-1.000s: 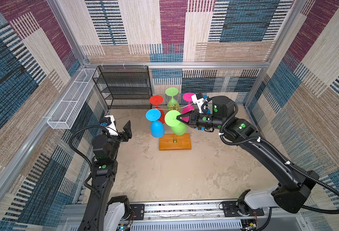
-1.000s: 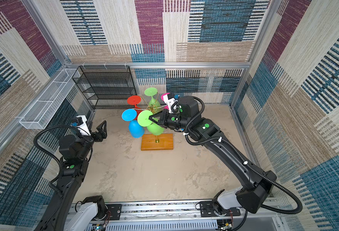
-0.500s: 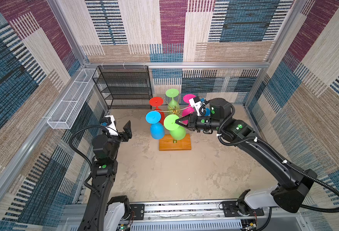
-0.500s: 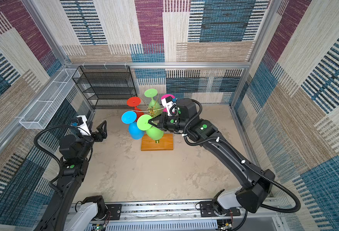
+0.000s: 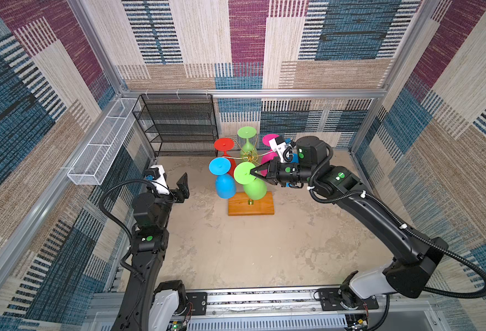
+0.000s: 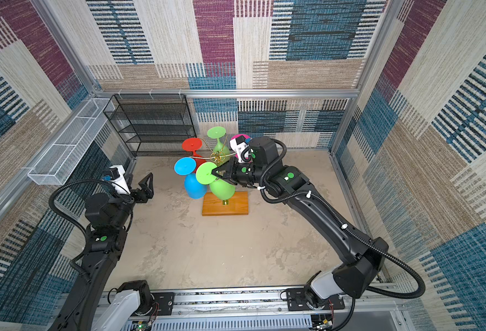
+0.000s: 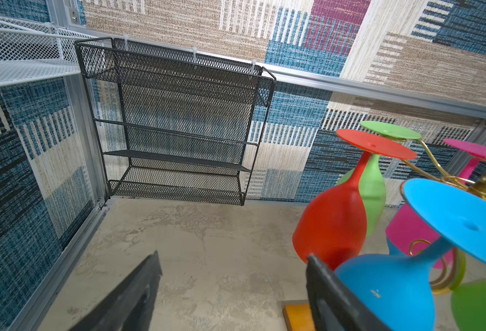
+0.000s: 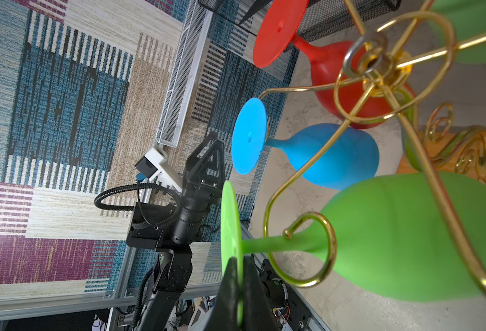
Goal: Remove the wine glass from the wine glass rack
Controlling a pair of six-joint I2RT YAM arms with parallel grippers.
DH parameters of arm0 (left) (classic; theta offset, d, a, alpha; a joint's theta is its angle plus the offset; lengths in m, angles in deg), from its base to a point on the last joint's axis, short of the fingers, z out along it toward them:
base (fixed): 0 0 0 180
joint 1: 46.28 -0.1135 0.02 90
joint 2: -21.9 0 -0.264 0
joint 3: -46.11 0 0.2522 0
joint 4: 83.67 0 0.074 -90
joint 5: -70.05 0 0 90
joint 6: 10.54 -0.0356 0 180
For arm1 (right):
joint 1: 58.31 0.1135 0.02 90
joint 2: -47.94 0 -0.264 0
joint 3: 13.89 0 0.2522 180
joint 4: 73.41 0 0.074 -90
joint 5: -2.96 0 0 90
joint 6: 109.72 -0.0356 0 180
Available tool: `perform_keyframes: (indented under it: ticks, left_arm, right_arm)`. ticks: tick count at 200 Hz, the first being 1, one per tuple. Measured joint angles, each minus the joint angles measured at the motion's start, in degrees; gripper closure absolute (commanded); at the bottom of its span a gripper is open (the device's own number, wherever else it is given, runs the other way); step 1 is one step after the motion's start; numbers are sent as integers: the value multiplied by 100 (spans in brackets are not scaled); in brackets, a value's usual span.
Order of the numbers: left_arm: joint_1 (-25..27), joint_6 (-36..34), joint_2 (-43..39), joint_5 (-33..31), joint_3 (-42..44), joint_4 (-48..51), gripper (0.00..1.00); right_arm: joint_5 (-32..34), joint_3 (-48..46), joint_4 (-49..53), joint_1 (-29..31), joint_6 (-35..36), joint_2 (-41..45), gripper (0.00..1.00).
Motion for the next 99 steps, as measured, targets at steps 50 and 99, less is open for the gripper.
perform_keyframes:
  ticks: [50, 99]
  left_arm:
    - [0, 0, 0, 0, 0, 0, 18]
    - [0, 0, 7, 0, 0, -2, 18]
  right_arm:
    - [-24, -101, -9, 0, -111, -22, 100]
    - [-55, -382, -192, 0, -236, 31, 100]
